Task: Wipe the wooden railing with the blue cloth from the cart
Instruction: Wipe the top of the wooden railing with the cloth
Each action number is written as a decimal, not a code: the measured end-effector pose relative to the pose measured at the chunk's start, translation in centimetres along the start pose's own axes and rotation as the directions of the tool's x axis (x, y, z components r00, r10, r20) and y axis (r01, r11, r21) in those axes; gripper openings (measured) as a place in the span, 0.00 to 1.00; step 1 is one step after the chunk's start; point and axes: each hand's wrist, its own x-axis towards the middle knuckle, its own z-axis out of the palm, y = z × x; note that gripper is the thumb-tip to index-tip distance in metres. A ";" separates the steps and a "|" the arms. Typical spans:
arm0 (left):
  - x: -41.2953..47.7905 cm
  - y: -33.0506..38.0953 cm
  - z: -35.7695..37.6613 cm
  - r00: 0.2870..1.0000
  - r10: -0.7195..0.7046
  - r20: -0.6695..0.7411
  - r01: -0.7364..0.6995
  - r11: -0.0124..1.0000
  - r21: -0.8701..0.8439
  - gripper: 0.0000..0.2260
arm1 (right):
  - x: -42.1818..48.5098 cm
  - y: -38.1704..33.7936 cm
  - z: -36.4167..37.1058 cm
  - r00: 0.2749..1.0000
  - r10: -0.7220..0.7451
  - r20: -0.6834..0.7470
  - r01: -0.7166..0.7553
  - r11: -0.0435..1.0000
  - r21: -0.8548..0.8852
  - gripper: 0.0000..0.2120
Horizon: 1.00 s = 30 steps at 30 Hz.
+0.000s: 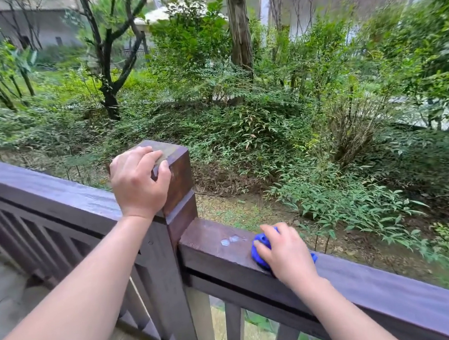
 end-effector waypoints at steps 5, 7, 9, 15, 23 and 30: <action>0.0 0.1 0.0 1.000 -0.006 -0.009 0.006 1.000 -0.003 0.10 | -1.6 -2.9 1.5 0.995 -0.093 -0.033 0.093 0.996 0.001 0.19; -0.1 0.0 0.2 1.000 -0.004 -0.020 0.004 1.000 -0.004 0.10 | -3.0 -2.8 1.8 0.971 -0.237 -0.015 0.237 0.971 -0.017 0.20; -0.2 -0.1 0.2 1.000 -0.001 -0.022 0.001 1.000 -0.009 0.10 | -2.3 -2.1 1.6 0.969 -0.247 0.001 0.247 0.969 0.000 0.21; -0.1 0.2 -0.1 1.000 -0.005 0.007 0.005 1.000 0.001 0.11 | 2.1 -3.4 1.7 0.997 0.076 -0.017 -0.076 0.997 -0.003 0.19; -0.1 -0.2 0.2 1.000 0.009 -0.009 -0.009 1.000 -0.006 0.11 | -1.5 -2.1 2.5 0.959 -0.281 -0.040 0.281 0.960 -0.011 0.19; -0.1 -0.1 0.2 1.000 0.005 0.000 -0.005 1.000 -0.004 0.12 | 1.6 -5.4 3.0 0.998 -0.004 -0.068 0.005 1.000 0.008 0.16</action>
